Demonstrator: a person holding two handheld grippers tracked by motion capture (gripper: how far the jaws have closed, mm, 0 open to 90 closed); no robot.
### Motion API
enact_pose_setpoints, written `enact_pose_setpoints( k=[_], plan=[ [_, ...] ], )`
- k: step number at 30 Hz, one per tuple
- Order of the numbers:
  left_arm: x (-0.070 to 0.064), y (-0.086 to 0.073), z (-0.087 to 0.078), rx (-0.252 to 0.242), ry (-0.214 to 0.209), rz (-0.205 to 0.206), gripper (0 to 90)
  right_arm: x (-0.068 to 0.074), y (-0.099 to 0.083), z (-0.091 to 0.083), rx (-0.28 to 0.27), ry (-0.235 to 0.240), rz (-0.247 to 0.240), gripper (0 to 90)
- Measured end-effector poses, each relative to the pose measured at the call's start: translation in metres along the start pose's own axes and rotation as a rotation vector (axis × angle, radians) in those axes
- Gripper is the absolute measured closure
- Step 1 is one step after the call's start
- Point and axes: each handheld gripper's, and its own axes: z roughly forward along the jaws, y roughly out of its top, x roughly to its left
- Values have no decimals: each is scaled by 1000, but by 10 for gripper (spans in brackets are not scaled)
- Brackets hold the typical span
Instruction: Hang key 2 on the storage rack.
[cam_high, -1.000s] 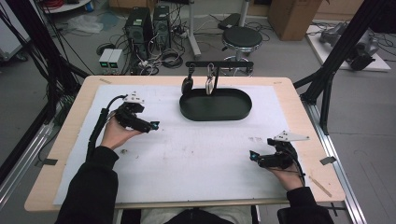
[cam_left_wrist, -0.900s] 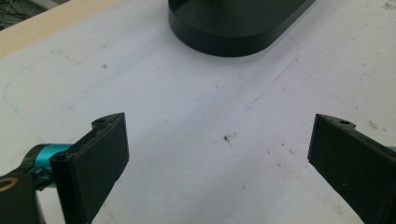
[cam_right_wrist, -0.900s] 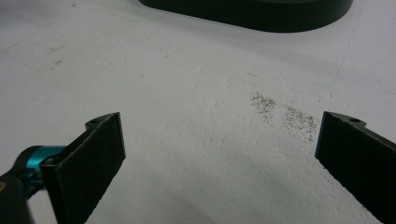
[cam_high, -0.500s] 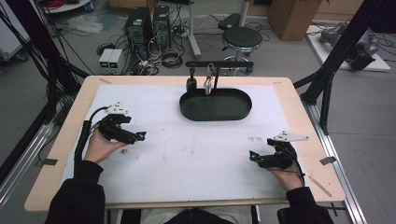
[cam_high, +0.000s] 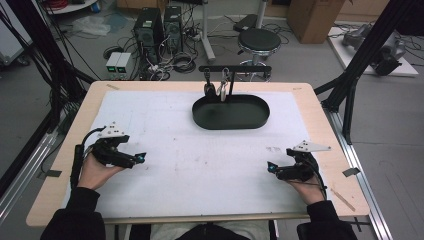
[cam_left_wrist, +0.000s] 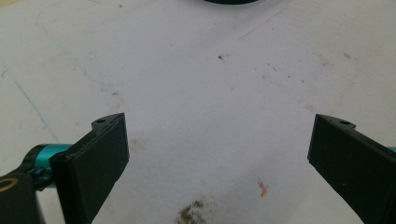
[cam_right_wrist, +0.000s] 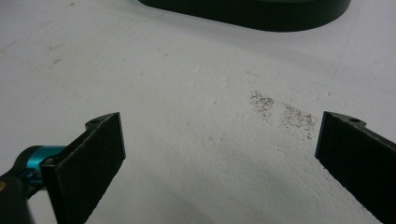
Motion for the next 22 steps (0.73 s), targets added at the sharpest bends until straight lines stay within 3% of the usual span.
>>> enact_pose_setpoints(
  k=[7,11,12,22],
  plan=[
    [0,-28,-16,-42,10,-11,58,0,0,0,1,0,1,8],
    [-2,-37,-19,-47,21,-11,58,1,0,1,5,0,3,8],
    [-3,-43,-22,-57,30,-28,58,1,0,1,3,0,-2,8],
    [-7,-58,-29,-66,61,-41,58,1,0,2,6,5,-4,8]
  ],
)
